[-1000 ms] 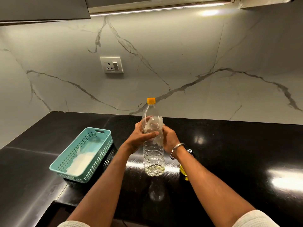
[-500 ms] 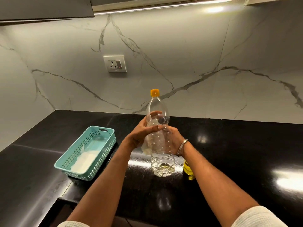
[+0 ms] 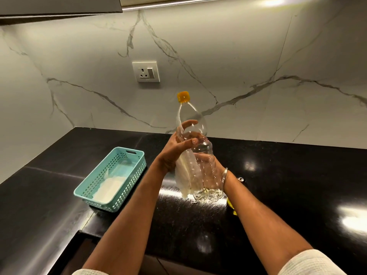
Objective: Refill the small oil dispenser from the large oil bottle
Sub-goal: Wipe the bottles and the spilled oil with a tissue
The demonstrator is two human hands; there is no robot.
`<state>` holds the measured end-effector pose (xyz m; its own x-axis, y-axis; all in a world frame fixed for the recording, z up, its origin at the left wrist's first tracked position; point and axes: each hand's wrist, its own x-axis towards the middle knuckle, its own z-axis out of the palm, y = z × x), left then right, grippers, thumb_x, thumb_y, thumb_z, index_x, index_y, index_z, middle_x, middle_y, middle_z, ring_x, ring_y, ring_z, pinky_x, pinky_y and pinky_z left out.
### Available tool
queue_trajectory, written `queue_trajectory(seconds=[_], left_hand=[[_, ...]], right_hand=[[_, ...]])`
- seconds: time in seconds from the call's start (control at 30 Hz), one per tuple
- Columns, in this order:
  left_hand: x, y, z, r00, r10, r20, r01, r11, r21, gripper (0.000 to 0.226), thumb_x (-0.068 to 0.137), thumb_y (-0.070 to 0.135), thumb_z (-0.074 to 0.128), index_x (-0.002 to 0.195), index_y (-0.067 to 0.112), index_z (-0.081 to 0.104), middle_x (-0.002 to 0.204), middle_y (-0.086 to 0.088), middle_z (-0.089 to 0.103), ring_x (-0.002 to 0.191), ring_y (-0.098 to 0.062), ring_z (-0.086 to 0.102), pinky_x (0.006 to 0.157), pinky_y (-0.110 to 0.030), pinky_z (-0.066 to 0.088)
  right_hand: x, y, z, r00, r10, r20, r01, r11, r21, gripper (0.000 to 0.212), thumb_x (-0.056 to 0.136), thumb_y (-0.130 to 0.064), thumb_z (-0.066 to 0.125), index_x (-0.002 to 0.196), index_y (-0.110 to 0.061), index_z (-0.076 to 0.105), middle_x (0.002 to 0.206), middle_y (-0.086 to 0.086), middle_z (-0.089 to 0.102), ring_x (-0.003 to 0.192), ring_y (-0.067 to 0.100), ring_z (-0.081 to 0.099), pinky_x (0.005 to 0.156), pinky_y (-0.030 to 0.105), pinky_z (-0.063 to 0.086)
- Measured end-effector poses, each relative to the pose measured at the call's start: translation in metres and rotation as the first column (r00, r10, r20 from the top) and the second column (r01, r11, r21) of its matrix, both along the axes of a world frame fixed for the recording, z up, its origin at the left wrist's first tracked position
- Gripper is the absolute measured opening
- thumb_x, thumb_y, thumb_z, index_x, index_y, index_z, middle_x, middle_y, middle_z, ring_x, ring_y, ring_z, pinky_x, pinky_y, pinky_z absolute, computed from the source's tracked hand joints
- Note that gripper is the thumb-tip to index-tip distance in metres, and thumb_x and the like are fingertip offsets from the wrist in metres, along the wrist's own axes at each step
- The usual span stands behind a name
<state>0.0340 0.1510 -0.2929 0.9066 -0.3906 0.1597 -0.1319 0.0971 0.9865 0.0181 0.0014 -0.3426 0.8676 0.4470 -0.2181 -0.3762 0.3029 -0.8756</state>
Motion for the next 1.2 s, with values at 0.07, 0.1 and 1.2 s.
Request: queue_trajectory(seconds=[0.07,0.1,1.2], left_hand=[[0.002,0.003,0.003,1.0,0.02,-0.016,-0.021,0.999,-0.05,0.105,0.056,0.051,0.087,0.141,0.015,0.036,0.113,-0.015,0.063,0.111,-0.035,0.061,0.096,-0.049,0.049],[0.002,0.005,0.004,0.999,0.053,-0.008,-0.053,0.997,-0.055,0.104,0.058,0.05,0.087,0.141,0.015,0.035,0.114,-0.016,0.062,0.112,-0.035,0.06,0.096,-0.049,0.049],[0.023,0.004,-0.034,0.533,0.753,0.386,-0.843,0.511,0.168,0.081,0.069,0.031,0.084,0.134,0.02,0.038,0.121,-0.007,0.06,0.094,-0.014,0.059,0.072,-0.008,0.042]], right_hand=[[0.001,-0.003,-0.005,0.998,0.064,-0.007,-0.064,0.997,0.049,0.025,0.08,-0.035,0.063,0.087,-0.014,0.075,0.087,0.009,0.066,0.08,0.022,0.063,0.082,0.04,0.049],[0.002,-0.003,-0.009,0.995,0.084,-0.054,-0.079,0.992,0.094,0.026,0.082,-0.034,0.061,0.086,-0.013,0.076,0.087,0.009,0.066,0.078,0.022,0.064,0.082,0.039,0.048],[-0.008,0.1,-0.061,0.701,-0.288,0.653,0.534,0.818,-0.212,0.06,0.101,-0.026,0.037,0.151,-0.027,0.004,0.159,-0.005,0.006,0.146,0.007,0.007,0.12,0.03,0.014]])
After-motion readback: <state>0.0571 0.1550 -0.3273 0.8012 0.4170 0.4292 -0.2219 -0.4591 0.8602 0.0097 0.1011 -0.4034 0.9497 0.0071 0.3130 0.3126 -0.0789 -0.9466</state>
